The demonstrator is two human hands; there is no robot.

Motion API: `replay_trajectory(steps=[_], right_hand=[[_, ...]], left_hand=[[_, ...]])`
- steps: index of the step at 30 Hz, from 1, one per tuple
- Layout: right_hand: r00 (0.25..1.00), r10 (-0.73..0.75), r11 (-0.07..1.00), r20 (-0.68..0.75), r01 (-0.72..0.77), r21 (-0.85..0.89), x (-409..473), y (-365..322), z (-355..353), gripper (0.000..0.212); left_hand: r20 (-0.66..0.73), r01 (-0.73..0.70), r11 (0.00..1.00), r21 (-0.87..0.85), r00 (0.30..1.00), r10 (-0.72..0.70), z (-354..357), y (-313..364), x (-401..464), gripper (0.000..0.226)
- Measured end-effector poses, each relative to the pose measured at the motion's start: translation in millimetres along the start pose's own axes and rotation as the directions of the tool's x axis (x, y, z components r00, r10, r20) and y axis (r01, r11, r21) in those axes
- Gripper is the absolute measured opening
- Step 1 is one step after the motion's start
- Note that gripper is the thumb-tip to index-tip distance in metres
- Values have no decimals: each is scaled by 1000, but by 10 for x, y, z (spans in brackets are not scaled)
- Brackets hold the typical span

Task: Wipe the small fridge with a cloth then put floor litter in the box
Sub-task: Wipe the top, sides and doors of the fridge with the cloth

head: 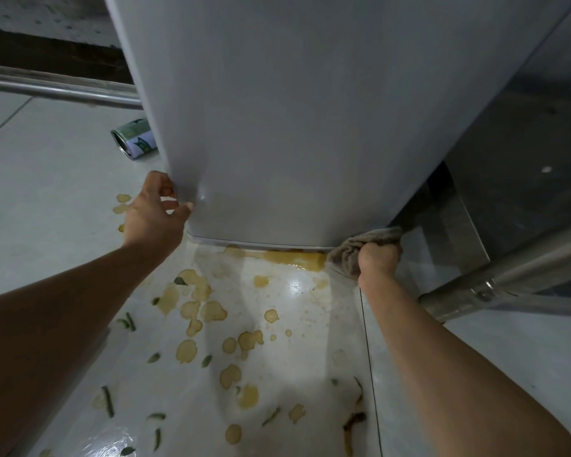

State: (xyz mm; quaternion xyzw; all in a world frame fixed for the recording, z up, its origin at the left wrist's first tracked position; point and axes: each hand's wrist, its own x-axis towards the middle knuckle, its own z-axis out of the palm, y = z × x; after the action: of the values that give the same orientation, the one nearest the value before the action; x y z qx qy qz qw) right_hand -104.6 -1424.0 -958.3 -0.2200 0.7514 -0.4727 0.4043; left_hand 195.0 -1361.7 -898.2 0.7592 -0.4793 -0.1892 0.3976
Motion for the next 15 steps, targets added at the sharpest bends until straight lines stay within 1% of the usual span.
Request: replay_trajectory(steps=[3,4,6,7,9,10,11,13,15], right_hand=[[981,144,986,-127,-153,-64,14,-25,-12,53],[974,182,982,-133,-188,-34,8,-30,-12,53],[965,244,969,-94,-239,61,-23,-63,14,47],[964,262,960,-47,-255,113,-61,-82,20,42],[973,231,958,21,-231,173,-106,-76,82,26],[972,235,950,24,-235,208,-146,-78,129,16],[963,267,933,24,-265,245,-217,-80,204,14],[947,315,888,62,-317,333,-356,-79,363,19],[916,386,858,109,-400,323,-531,-38,613,24]], left_hand=[[8,12,1000,-7,1000,-12,-10,11,6,26],[8,14,1000,-9,1000,-14,-12,14,7,26],[14,11,1000,-19,1000,-11,-12,16,7,25],[18,10,1000,-22,1000,-10,-15,13,6,25],[22,12,1000,-20,1000,-12,-17,8,12,25],[25,15,1000,-18,1000,-14,-17,1,15,24],[25,18,1000,-15,1000,-17,-19,-1,18,23],[21,20,1000,-4,1000,-20,-28,-2,24,23],[26,21,1000,3,999,-21,-39,7,34,24]])
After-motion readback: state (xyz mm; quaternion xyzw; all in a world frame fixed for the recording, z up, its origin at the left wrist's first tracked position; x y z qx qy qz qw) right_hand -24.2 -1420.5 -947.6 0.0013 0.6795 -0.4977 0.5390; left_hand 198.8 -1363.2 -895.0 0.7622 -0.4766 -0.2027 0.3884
